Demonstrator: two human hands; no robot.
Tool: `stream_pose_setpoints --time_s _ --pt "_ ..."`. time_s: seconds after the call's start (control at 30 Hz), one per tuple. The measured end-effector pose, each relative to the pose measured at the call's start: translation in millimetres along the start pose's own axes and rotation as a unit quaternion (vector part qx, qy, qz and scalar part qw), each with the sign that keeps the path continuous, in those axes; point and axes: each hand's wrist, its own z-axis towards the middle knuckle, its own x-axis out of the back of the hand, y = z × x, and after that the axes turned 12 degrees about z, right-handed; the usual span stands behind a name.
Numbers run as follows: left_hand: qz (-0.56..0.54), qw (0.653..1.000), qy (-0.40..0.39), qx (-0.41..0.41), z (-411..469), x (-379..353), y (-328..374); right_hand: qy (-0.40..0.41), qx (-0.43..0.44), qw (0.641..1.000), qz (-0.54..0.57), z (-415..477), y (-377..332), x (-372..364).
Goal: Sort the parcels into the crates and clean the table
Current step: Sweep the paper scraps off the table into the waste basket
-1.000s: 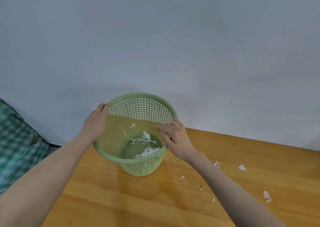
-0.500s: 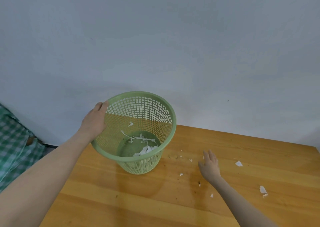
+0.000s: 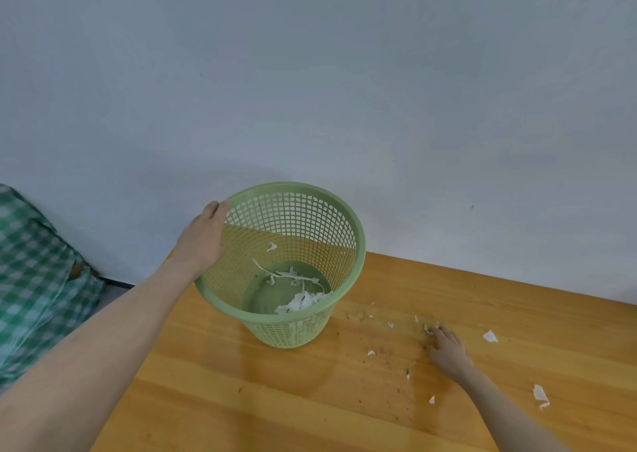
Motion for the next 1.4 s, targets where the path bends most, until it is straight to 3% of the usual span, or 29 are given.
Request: stream_pose_setpoints --time_s 0.3,0.37,0.47,0.63,0.8,0.83,0.97,1.1,1.17,1.3,1.4 --pt "-0.005 1.0 -0.003 0.004 1 -2 -2 0.009 0.023 0.996 -0.084 -11 8 -14" --pt "-0.007 1.0 -0.004 0.003 1 -2 -1 0.022 0.019 0.998 -0.062 -12 6 -8" --pt "-0.008 1.0 -0.005 0.001 1 -2 0 0.063 0.043 0.995 0.061 -13 -13 10" --pt "-0.003 1.0 -0.004 0.0 0 1 0 0.158 0.207 0.938 0.231 -40 -102 57" --pt "-0.009 1.0 0.001 -0.004 0 1 0 0.189 0.44 0.82 0.313 -97 -191 58" --pt "-0.009 1.0 0.002 -0.004 -1 0 0 0.172 0.472 0.814 0.293 -103 -199 52" --pt "-0.006 1.0 0.007 -0.005 -1 1 0 0.13 0.506 0.842 0.135 -92 -204 26" --pt "-0.006 1.0 0.01 -0.005 -2 1 0 0.119 0.508 0.845 0.115 -83 -199 28" --pt "-0.006 1.0 0.008 -0.004 -3 1 0 0.11 0.497 0.846 0.159 -81 -188 30" --pt "-0.003 1.0 0.004 -0.005 -3 3 1 0.177 0.31 0.878 0.318 -66 -126 27" --pt "0.001 1.0 0.003 -0.005 -3 4 1 0.191 0.131 0.926 0.298 -43 -51 17"
